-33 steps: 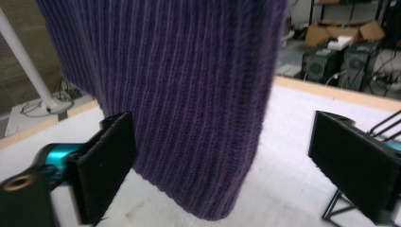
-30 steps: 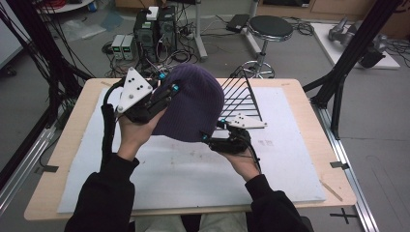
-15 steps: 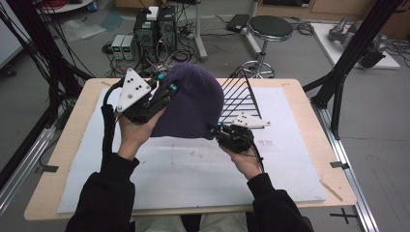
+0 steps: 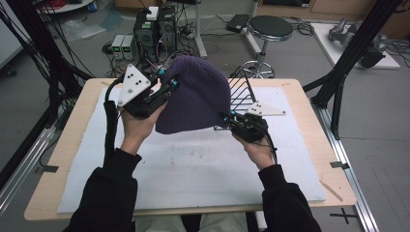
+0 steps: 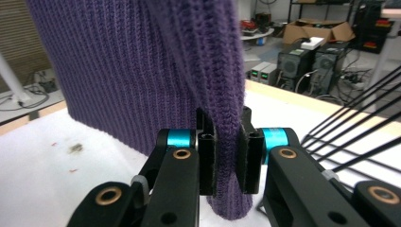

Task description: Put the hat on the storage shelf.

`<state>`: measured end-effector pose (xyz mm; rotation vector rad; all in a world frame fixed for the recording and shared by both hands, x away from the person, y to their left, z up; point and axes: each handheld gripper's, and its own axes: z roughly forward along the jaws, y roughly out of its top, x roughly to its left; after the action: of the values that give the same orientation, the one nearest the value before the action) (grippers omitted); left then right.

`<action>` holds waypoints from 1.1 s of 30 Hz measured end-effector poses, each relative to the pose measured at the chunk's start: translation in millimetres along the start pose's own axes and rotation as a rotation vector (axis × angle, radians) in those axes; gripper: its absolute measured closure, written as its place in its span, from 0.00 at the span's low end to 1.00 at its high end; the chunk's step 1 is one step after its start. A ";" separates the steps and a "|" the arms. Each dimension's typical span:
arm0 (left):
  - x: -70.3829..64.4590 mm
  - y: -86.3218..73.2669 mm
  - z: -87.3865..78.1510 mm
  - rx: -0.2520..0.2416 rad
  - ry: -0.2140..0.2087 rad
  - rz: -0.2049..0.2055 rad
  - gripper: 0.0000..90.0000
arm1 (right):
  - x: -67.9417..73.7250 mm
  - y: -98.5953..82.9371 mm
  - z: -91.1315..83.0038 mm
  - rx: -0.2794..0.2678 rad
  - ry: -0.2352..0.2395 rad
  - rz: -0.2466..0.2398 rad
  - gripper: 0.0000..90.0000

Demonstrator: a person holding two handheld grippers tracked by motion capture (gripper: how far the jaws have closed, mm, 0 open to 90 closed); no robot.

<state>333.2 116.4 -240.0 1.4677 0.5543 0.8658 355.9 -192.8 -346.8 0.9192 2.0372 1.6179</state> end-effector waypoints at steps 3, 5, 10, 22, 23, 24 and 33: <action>0.3 0.9 5.9 -0.007 -0.008 0.002 0.85 | -5.1 4.7 -2.1 0.001 -0.017 -0.011 0.91; 1.2 2.0 10.9 -0.021 -0.030 -0.002 0.84 | -8.2 7.1 -3.2 0.000 -0.028 -0.012 0.91; 4.9 2.4 21.7 -0.065 -0.067 -0.032 0.84 | -17.2 15.7 -7.8 -0.012 -0.053 -0.008 0.91; -3.4 15.4 47.7 -0.089 -0.073 -0.035 0.84 | -47.8 45.2 -25.4 -0.035 -0.106 0.009 0.91; -4.8 17.5 49.7 -0.090 -0.072 -0.031 0.84 | -50.7 47.0 -27.1 -0.041 -0.114 0.011 0.91; -6.4 19.8 51.6 -0.093 -0.073 -0.030 0.84 | -52.6 48.0 -28.7 -0.046 -0.118 0.017 0.91; -14.7 38.5 78.4 -0.082 -0.081 -0.010 0.84 | -68.5 59.8 -36.8 -0.063 -0.180 0.019 0.90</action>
<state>379.7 52.6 -199.7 1.4172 0.4608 0.8086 396.0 -259.0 -286.6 1.0252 1.8515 1.5404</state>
